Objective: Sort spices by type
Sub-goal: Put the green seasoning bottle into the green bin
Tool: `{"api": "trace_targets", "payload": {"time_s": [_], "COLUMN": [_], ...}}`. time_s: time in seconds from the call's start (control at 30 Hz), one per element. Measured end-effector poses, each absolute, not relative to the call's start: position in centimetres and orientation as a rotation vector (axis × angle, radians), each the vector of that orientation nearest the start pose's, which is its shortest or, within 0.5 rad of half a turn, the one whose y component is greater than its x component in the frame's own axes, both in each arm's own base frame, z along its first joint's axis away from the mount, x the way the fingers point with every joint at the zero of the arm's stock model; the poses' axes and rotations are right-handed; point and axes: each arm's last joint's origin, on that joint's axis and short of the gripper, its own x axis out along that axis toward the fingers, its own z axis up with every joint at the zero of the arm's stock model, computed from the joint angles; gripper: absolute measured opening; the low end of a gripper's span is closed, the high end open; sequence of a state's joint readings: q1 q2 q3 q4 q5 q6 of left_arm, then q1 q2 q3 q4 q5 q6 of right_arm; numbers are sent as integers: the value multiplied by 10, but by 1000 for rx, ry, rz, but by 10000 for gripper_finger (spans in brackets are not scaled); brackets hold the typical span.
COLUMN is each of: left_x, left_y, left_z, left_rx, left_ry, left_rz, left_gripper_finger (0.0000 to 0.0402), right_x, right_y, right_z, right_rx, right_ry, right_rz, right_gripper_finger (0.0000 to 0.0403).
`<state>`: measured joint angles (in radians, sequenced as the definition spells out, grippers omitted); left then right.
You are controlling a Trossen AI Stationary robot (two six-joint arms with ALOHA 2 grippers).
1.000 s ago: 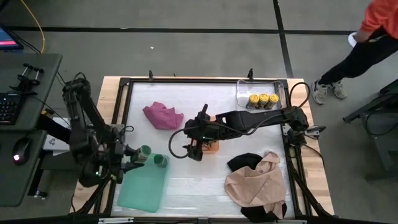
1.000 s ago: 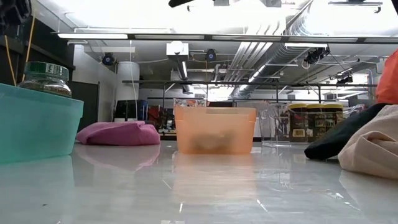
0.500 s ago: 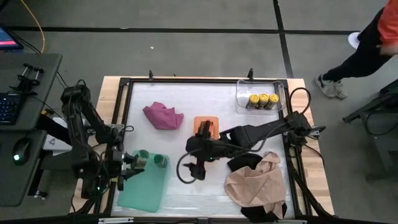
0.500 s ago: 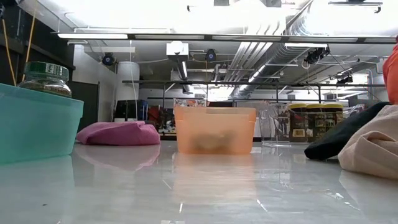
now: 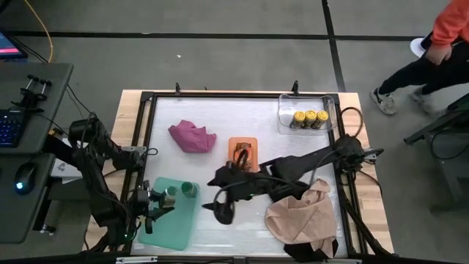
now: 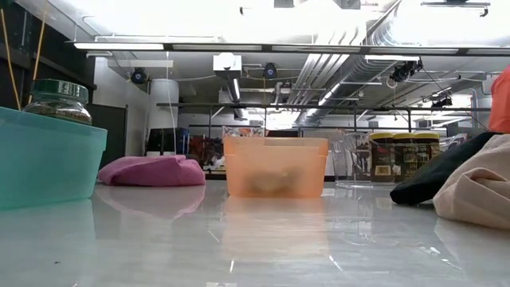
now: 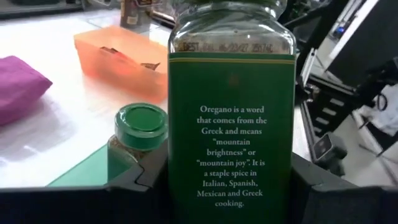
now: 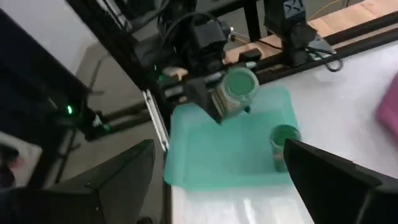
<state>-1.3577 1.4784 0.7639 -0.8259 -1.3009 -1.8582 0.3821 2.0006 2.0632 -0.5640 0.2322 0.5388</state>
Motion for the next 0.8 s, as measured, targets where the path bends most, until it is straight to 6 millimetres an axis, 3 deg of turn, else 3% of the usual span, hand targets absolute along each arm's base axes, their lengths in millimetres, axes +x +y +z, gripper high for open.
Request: {"api": "trace_targets", "payload": {"time_s": [0.43,0.57,0.73,0.8], "left_x": [68,67,72,75], "left_y": [-206,-206,-204,-203], "left_z": [158,157,156,156], "left_rx": [-198,-190,-119,-88], "left_ry": [314,311,317,320], "left_rz": [216,214,228,234], "left_gripper_finger": [170,169,169,169], "right_x": [487,495,505,508], "right_y": [163,163,160,159], "right_z": [315,297,279,276], "right_rx": [671,722,739,742], "right_ry": [368,360,349,334], "right_rz": [-3,-87,-141,-140], "right_gripper_finger": [255,174,24,16]}}
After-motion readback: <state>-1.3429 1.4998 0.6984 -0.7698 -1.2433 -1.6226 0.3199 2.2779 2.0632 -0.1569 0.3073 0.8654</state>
